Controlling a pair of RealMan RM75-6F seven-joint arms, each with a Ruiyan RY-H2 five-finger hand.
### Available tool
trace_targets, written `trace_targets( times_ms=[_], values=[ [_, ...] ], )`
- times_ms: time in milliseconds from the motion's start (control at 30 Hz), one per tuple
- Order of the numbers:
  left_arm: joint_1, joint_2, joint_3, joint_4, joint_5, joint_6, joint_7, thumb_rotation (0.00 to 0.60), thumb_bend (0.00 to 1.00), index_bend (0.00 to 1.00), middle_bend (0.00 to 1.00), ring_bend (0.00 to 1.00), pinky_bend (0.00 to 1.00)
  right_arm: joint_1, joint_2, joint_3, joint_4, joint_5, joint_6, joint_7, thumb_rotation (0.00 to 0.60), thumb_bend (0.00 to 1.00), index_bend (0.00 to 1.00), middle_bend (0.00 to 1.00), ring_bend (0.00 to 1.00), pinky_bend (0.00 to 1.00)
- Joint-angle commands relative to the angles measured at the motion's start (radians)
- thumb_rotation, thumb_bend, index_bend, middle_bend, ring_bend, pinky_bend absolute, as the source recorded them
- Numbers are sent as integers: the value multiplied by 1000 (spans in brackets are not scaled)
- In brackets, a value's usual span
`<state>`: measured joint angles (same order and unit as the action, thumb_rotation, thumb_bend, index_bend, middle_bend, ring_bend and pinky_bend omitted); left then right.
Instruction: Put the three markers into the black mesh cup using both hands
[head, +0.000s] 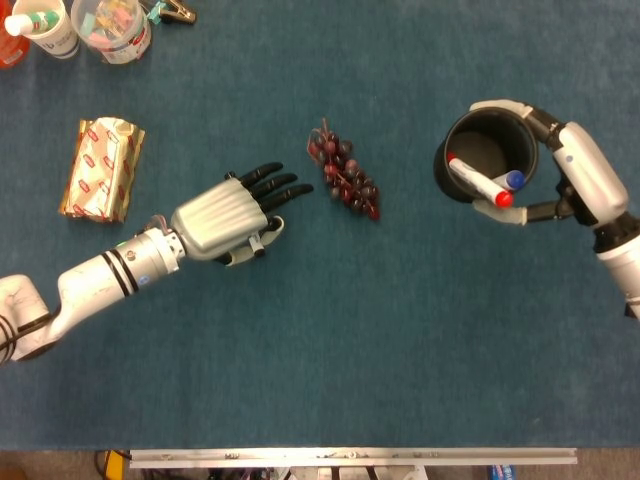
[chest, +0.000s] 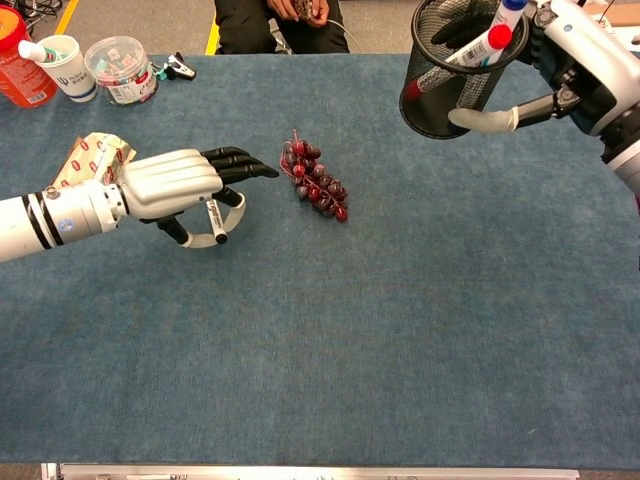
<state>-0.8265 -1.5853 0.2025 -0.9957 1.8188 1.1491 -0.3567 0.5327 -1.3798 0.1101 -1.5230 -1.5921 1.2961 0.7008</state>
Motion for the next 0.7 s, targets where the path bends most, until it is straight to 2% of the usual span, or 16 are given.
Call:
trace_targets(
  times_ms=[33,333,700],
  values=[
    [1,90,-35,-127,-58,-4,-58,600,293,659,41,0,1,4,-3,1,1,0,-5,-3,600,371,408,370,240,248],
    [17,270,-96,-354,-158,-4,-160,600,293,660,43,0,2,24,-33,-7,21,-6,-39,3,600,371,408,370,240,248],
    [41,443,-177,-552,-257,-7,-288,600,293,660,46,0,2,63,-104,-21,63,-16,-92,10,600,371,408,370,240,248]
  ],
)
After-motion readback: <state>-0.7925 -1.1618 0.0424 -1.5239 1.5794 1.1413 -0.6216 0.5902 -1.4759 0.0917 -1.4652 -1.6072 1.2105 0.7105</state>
